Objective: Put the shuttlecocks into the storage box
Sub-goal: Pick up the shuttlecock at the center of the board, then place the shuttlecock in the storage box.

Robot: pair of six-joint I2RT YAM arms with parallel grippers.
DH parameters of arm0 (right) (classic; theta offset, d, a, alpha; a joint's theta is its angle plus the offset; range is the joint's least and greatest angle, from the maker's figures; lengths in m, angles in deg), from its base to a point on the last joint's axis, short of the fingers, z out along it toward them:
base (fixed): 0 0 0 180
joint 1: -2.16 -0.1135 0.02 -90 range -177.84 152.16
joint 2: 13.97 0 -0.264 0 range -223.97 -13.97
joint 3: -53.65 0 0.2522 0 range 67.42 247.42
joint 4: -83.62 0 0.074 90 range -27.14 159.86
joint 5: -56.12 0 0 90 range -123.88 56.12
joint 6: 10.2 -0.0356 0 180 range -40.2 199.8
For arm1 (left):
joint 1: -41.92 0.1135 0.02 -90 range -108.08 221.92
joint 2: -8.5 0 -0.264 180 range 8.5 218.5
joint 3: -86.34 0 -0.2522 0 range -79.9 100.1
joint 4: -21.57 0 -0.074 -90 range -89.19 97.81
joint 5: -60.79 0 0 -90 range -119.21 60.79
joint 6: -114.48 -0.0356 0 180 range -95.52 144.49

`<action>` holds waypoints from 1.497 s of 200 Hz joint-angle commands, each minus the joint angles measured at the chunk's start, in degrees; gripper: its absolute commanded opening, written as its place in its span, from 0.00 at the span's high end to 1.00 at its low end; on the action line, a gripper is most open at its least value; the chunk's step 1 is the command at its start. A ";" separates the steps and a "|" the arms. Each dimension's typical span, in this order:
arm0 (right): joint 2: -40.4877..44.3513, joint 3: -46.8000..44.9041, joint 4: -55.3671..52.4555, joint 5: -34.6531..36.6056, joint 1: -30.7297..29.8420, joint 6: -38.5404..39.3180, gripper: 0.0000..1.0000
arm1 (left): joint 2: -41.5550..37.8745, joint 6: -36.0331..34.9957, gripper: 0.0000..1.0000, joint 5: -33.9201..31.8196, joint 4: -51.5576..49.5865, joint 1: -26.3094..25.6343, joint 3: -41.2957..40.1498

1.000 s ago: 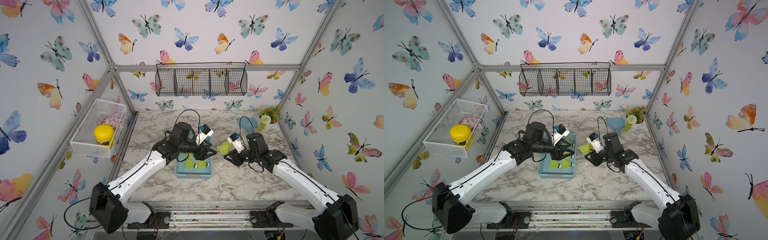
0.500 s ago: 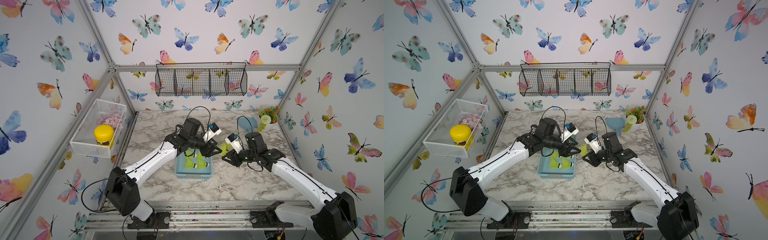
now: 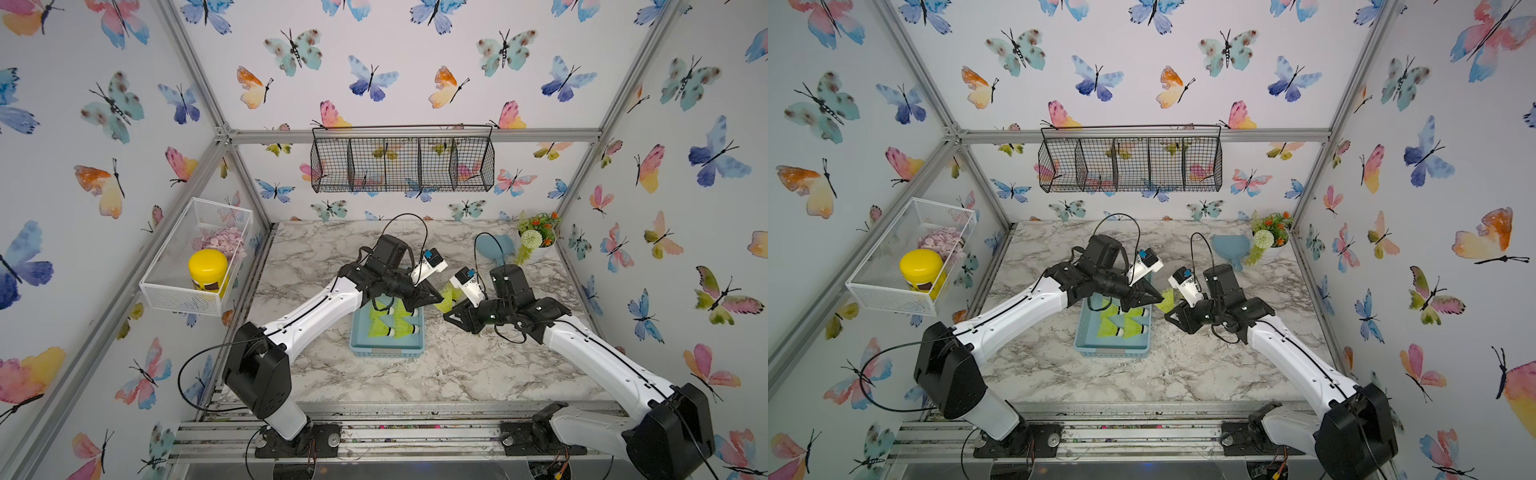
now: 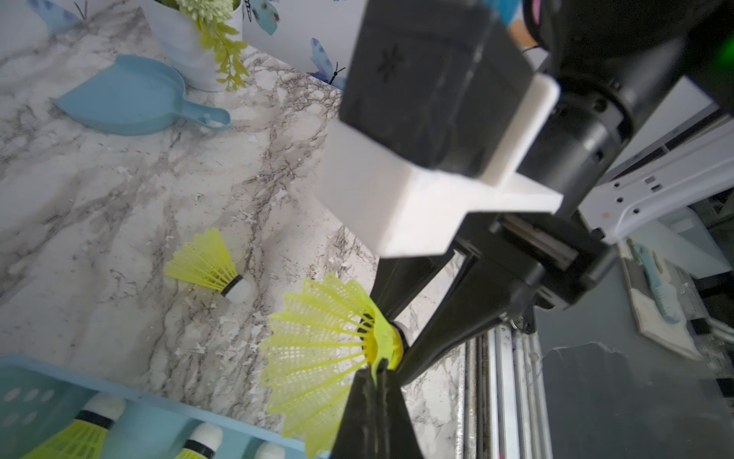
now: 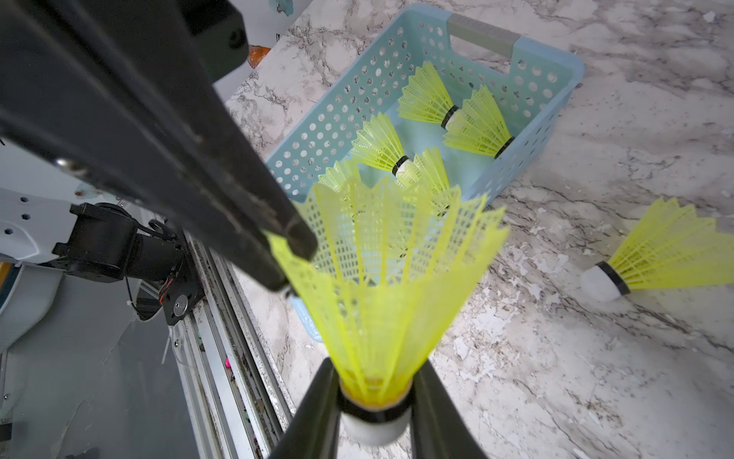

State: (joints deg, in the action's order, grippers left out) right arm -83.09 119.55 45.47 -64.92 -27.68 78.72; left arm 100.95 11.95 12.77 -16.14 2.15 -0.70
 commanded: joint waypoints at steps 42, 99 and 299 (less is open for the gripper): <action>3.98 -3.27 4.16 12.80 -0.40 -2.35 0.45 | -1.82 5.22 1.00 -7.24 -0.62 -0.13 0.27; 8.70 -8.22 7.20 33.79 -0.39 -10.20 0.37 | -12.77 23.26 1.00 -24.39 8.21 1.42 -11.37; 8.30 -11.62 10.64 32.46 -0.39 -11.27 0.37 | -30.15 51.09 1.00 -25.07 18.18 1.11 -40.90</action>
State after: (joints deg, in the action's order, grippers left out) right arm -74.50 108.69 54.54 -31.46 -27.84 68.19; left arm 70.28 61.37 -15.04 -1.04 3.81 -40.26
